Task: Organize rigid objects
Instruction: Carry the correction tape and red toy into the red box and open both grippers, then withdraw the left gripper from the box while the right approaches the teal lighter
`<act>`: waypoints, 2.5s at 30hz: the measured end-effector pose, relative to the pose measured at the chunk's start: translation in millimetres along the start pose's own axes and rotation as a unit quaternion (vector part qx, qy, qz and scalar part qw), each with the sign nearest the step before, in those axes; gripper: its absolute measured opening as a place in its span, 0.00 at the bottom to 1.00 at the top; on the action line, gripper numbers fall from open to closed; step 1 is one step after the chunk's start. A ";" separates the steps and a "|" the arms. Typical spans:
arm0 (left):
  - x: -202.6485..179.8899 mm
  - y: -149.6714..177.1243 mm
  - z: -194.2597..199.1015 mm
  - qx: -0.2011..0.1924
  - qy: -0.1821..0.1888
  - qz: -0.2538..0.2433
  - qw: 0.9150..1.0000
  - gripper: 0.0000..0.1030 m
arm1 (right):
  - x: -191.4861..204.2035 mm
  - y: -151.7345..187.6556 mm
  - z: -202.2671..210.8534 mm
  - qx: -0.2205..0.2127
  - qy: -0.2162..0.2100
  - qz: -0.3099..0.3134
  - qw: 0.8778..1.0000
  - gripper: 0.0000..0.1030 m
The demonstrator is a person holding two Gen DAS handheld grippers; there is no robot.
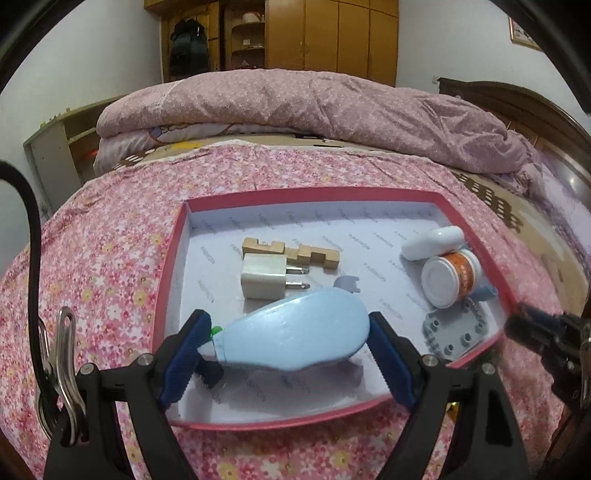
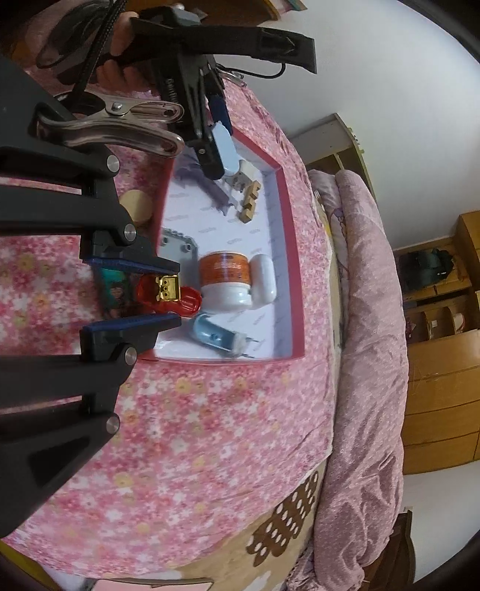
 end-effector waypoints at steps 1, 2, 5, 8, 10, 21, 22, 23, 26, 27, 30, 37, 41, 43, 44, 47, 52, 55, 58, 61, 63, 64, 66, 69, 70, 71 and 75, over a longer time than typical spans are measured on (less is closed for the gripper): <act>-1.1 -0.1 -0.5 0.000 -0.001 -0.002 1.000 0.86 | 0.2 -1.1 -2.7 0.001 0.001 0.001 1.000 0.21; -1.8 -0.3 -1.7 0.000 -0.001 -0.006 1.000 0.86 | 0.0 -1.7 -5.1 0.003 0.001 0.000 1.000 0.21; -2.1 -3.3 -9.3 0.001 -0.005 -0.014 1.000 0.86 | -1.3 -2.0 -14.2 0.010 0.005 -0.002 1.000 0.21; 0.9 -5.9 -20.1 0.007 -0.008 -0.010 1.000 0.85 | -1.3 -3.0 -21.5 0.012 0.005 -0.004 1.000 0.21; 3.7 -9.4 -23.2 0.006 -0.008 -0.001 1.000 0.86 | -1.7 -4.3 -27.4 0.015 0.004 -0.004 1.000 0.21; 1.1 -11.5 -21.5 0.014 0.003 0.002 1.000 0.86 | -3.0 -6.2 -33.5 0.008 0.002 -0.016 1.000 0.31; 0.4 -12.7 -18.0 0.011 0.004 0.004 1.000 0.86 | -3.0 -6.6 -32.4 0.005 0.002 -0.018 1.000 0.33; -0.1 -14.3 -14.2 0.005 0.009 0.006 1.000 0.86 | -3.1 -6.7 -29.6 0.001 0.000 -0.020 1.000 0.34; -1.0 -18.2 -10.1 0.002 0.019 0.010 1.000 0.86 | -3.1 -7.0 -22.8 -0.011 0.007 -0.021 1.000 0.39; -1.6 -19.5 -9.8 0.003 0.021 0.011 1.000 0.86 | -3.0 -6.8 -21.3 -0.013 0.008 -0.021 1.000 0.42; -1.3 -21.5 -8.8 0.006 0.021 0.015 1.000 0.86 | -2.3 -5.6 -16.0 -0.018 0.008 -0.023 1.000 0.46; 2.3 -15.0 4.8 0.001 0.008 0.019 1.000 0.86 | 0.4 -3.5 -4.0 -0.030 0.010 -0.013 0.999 0.48; 6.8 -10.1 12.6 0.004 -0.025 0.025 0.999 0.86 | 1.7 -3.1 -0.8 -0.028 0.012 -0.014 0.999 0.48; 8.7 -7.8 18.5 0.004 -0.017 0.033 0.999 0.86 | 2.6 -2.4 1.7 -0.029 0.013 -0.016 0.999 0.48; 9.6 -6.5 21.1 0.004 -0.015 0.036 0.999 0.86 | 2.9 -1.7 3.4 -0.029 0.012 -0.017 0.999 0.48; 9.9 -3.3 31.8 0.001 -0.005 0.040 0.999 0.86 | 5.8 0.7 8.6 -0.028 0.014 -0.015 0.999 0.48; 5.1 4.2 47.6 0.002 0.003 0.026 1.000 0.86 | 13.0 9.1 19.7 -0.029 0.014 -0.006 0.999 0.58; 4.4 9.4 56.3 0.006 0.002 0.028 1.000 0.86 | 16.8 16.0 23.5 -0.023 0.015 0.000 1.000 0.58; 4.9 16.2 63.6 0.010 0.002 0.024 1.000 0.86 | 17.2 22.5 23.5 -0.015 0.018 0.000 1.000 0.58; 6.4 25.7 68.8 0.013 -0.002 0.019 1.000 0.86 | 16.4 28.6 21.7 -0.003 0.021 -0.002 1.000 0.59; 6.7 31.7 70.2 0.015 -0.007 0.014 1.000 0.86 | 17.2 32.2 18.6 0.012 0.020 0.001 1.000 0.66; 6.7 36.9 70.5 0.017 -0.011 0.009 1.000 0.86 | 17.6 34.7 15.7 0.027 0.020 0.002 0.999 0.69; 7.1 44.3 69.0 0.024 -0.010 0.004 1.000 0.86 | 16.1 38.3 12.0 0.041 0.023 -0.010 0.999 0.70; 8.6 53.0 65.9 0.036 -0.005 0.007 0.999 0.86 | 15.9 40.9 6.2 0.051 0.028 -0.004 0.998 0.70; 9.0 56.7 65.0 0.040 -0.003 0.007 0.999 0.86 | 17.0 41.4 4.3 0.055 0.029 0.003 0.998 0.70; 9.0 57.9 63.7 0.041 -0.003 0.008 0.999 0.86 | 18.7 41.9 2.3 0.058 0.029 0.012 0.998 0.73; 10.2 65.7 60.3 0.052 -0.002 0.010 0.999 0.86 | 25.2 43.7 -1.5 0.054 0.036 0.029 0.997 0.86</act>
Point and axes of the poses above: each gripper's, at about its wrist camera, not at the fingertips, and z roughly against the way its jaws point, x to its left, y to its underside, the point moved 2 cm from there along -z, roughly the way its jaws point, and after that the axes turned 8 degrees about -x, right-handed, at the moved point
